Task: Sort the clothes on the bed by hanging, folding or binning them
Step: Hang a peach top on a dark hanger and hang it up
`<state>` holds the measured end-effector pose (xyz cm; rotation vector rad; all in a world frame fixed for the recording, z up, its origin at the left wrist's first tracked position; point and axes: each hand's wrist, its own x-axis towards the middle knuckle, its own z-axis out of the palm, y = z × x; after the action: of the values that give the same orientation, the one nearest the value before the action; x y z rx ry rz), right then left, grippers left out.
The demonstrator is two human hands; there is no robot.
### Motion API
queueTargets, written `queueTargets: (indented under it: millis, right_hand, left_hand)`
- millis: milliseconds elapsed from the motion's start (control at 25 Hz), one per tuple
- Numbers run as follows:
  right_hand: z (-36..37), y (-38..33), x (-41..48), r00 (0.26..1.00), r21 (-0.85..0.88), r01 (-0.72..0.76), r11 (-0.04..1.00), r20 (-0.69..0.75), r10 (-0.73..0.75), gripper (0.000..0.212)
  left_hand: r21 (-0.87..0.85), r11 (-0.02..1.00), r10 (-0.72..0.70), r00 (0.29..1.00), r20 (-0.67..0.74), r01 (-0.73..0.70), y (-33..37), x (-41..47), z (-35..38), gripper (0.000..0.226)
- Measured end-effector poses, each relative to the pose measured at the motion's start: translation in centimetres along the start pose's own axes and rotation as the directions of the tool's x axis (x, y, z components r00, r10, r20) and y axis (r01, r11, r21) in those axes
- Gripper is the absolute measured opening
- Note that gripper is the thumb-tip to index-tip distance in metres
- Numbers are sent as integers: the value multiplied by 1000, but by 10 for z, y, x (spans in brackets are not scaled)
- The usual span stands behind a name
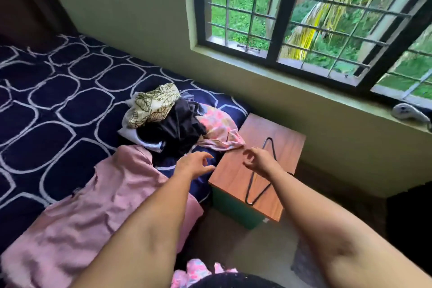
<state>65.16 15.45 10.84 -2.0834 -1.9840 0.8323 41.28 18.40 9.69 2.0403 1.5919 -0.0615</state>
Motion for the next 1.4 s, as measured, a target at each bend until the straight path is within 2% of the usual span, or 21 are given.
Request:
queueTargets:
  millis: [240, 400, 560, 800, 960, 1080, 1200, 1400]
  right_hand:
    - [-25, 84, -51, 984, -71, -152, 986, 86, 158, 42]
    - [-35, 115, -67, 977, -41, -207, 977, 49, 209, 41]
    - [-42, 132, -65, 974, 2, -226, 974, 38, 225, 41]
    - [-44, 144, -31, 957, 17, -279, 960, 82, 277, 37]
    - [-44, 151, 7, 925, -2, -363, 932, 123, 360, 35]
    - [-47, 157, 34, 902, -10, -413, 911, 133, 410, 36]
    - [-44, 159, 56, 858, -3, -505, 863, 115, 502, 36]
    - [-13, 164, 74, 784, 121, -620, 775, 141, 605, 25]
  left_hand:
    - [54, 997, 43, 998, 51, -46, 85, -7, 33, 44]
    - [89, 994, 57, 997, 58, -62, 113, -9, 50, 43]
    - [27, 995, 88, 990, 107, -91, 130, 4, 56, 42]
    - [-3, 992, 128, 974, 186, -130, 131, 60, 58, 42]
    - [11, 985, 163, 950, 266, -172, 119, 113, 55, 42]
    - [30, 977, 195, 948, 252, -209, 107, 152, 58, 40]
    - [57, 965, 226, 926, 302, -254, 102, 183, 63, 42]
    - [105, 941, 268, 899, 347, -322, 93, 225, 72, 45]
